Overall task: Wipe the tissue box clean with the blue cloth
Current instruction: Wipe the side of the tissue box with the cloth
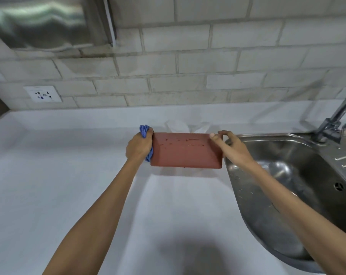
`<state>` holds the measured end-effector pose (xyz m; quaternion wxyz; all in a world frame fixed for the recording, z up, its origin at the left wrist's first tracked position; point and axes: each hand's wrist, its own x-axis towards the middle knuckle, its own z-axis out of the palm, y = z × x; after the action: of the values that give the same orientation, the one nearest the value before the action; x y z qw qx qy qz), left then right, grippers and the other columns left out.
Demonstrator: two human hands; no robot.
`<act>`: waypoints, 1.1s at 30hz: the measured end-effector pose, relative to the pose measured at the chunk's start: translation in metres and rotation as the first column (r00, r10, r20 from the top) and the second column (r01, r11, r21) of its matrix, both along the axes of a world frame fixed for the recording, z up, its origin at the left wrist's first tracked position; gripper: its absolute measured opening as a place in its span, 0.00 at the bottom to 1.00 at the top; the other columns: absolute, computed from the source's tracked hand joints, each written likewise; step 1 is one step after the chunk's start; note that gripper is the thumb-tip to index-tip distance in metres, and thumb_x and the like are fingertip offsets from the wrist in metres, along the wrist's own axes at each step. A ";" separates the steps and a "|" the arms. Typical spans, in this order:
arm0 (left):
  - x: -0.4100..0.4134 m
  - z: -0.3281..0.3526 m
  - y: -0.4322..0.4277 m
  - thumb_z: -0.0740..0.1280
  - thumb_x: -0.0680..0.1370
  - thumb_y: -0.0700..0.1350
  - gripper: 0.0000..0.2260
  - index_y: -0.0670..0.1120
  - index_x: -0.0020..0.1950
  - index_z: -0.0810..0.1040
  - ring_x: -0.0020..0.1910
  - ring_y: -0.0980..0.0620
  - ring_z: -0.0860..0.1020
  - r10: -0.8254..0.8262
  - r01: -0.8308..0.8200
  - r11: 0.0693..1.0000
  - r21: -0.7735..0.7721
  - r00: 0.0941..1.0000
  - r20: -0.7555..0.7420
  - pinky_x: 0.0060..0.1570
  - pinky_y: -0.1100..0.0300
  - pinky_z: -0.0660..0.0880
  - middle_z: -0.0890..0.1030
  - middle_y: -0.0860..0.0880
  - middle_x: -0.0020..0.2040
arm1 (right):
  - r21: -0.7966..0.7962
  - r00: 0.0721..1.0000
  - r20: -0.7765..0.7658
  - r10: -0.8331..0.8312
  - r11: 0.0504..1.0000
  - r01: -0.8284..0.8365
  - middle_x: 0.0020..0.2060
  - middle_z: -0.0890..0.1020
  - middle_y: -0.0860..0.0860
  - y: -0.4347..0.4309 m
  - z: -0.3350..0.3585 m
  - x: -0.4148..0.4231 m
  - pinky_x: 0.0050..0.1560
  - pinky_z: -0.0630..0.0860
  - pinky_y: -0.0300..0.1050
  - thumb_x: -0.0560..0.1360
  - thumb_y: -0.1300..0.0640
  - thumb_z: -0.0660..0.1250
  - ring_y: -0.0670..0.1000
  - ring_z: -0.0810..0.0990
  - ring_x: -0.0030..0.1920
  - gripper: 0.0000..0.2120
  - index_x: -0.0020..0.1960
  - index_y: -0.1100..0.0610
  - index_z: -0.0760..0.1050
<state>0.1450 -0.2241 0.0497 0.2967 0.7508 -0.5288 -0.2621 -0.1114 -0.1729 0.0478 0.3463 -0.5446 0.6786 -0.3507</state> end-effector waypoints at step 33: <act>-0.044 -0.036 0.066 0.58 0.80 0.39 0.22 0.45 0.75 0.62 0.67 0.48 0.70 -0.069 -0.118 0.911 -0.396 0.902 -0.427 0.69 0.56 0.67 0.69 0.42 0.70 | -0.108 0.886 -0.340 0.314 0.923 -0.369 0.55 0.73 0.48 -0.033 -0.021 -0.020 0.38 0.68 0.24 0.56 0.59 0.81 0.40 0.71 0.38 0.49 0.69 0.59 0.58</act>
<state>0.1006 -0.1577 0.0141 0.5612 0.6011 -0.4832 -0.3005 -0.1312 -0.2064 0.0269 0.2419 -0.7322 0.5861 -0.2486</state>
